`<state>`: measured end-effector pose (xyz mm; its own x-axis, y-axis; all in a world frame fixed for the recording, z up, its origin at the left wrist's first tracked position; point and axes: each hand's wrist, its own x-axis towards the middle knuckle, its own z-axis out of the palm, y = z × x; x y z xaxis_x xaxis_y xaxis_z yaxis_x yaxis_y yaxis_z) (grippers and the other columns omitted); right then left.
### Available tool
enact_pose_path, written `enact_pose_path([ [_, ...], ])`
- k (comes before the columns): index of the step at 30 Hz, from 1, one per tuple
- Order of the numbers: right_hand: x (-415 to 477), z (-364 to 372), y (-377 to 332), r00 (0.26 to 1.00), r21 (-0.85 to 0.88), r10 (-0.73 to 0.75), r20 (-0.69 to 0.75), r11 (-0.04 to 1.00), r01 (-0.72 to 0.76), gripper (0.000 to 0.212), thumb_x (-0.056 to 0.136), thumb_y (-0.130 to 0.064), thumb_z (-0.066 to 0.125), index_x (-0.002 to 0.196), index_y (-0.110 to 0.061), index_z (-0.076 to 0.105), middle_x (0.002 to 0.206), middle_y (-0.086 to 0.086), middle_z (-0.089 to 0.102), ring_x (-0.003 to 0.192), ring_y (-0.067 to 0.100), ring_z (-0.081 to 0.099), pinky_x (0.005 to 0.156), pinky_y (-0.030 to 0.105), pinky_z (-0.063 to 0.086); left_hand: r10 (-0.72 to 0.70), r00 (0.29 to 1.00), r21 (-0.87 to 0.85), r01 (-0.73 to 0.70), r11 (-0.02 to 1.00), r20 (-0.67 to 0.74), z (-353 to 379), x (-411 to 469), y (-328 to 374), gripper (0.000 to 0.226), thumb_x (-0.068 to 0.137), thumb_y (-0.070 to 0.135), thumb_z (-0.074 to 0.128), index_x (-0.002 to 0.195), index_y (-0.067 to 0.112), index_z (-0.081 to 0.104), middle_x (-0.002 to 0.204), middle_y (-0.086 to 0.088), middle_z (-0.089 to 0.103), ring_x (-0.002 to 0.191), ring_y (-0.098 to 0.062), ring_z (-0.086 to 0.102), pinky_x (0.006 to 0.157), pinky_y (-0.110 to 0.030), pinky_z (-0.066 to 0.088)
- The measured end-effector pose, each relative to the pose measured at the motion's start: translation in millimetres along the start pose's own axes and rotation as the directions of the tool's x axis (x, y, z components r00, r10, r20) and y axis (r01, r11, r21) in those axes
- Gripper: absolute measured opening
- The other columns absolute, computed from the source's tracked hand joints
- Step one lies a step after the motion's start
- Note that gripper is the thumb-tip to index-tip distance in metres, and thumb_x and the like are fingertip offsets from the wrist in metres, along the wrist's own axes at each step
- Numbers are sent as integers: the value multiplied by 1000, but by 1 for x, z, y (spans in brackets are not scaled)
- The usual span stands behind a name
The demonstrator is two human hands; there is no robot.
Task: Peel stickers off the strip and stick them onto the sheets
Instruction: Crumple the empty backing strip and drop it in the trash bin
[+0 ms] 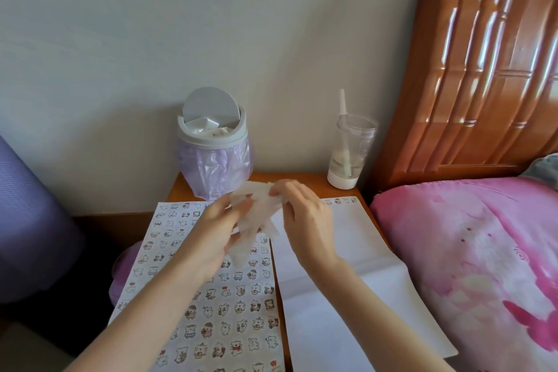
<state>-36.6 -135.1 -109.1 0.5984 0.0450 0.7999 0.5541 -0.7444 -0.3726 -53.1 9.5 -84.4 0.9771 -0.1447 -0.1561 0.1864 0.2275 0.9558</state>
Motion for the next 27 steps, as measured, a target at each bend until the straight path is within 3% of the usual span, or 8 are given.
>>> enact_pose_path([
  [6,-13,10,-8,990,-65,-98,100,992,105,24,81,-7,53,96,-15,71,114,-4,70,93,12,69,61,25,55,-60,985,-319,6,948,-160,16,3,1,22,97,5,42,96,12,63,90,-12,63,78,-20,59,68,-32,56],
  [9,-18,7,-19,958,121,67,278,987,-105,38,89,-12,49,126,-16,60,138,-6,52,122,8,54,88,24,52,-34,971,-310,-41,950,-236,17,7,2,24,100,9,39,101,13,63,91,-8,63,79,-16,61,67,-27,53],
  [12,-16,-4,-30,825,279,123,551,905,-321,50,98,-34,45,145,-22,35,150,-16,25,139,-4,24,112,17,29,-53,956,-310,-42,950,-290,13,10,1,23,99,15,43,108,11,64,96,-7,66,82,-15,64,64,-26,55],
  [14,-13,-6,-32,758,313,119,641,861,-400,62,93,-44,50,148,-27,26,154,-17,18,140,-5,21,113,18,26,-64,946,-323,-44,945,-318,12,10,1,20,97,18,47,101,12,66,93,-6,66,82,-14,65,65,-25,52],
  [18,-7,2,-33,815,338,176,552,846,-412,52,90,-16,61,140,-19,44,142,-13,40,125,-11,33,101,18,42,-24,945,-348,-96,932,-326,9,10,4,22,96,10,48,111,6,63,100,-11,65,89,-18,64,76,-28,55],
  [21,10,6,-34,897,350,232,376,861,-370,33,86,-3,64,118,-8,65,99,0,73,84,-3,63,72,16,51,83,945,-170,-142,975,-317,3,13,9,19,96,12,49,94,9,68,90,-8,67,85,-18,64,73,-22,56],
  [23,32,10,-34,896,351,273,349,849,-396,25,85,-1,64,110,-3,69,63,-14,65,55,-8,57,58,7,42,232,924,49,-228,973,-305,-6,21,19,19,96,21,50,94,17,68,91,-4,69,88,-17,65,77,-23,55],
  [27,99,38,-30,881,357,375,287,812,-462,22,85,-10,66,106,-8,72,81,-4,74,69,-9,62,74,14,51,570,806,503,-428,750,-164,-24,51,57,19,97,27,48,108,24,63,89,12,64,81,3,62,79,-13,51],
])
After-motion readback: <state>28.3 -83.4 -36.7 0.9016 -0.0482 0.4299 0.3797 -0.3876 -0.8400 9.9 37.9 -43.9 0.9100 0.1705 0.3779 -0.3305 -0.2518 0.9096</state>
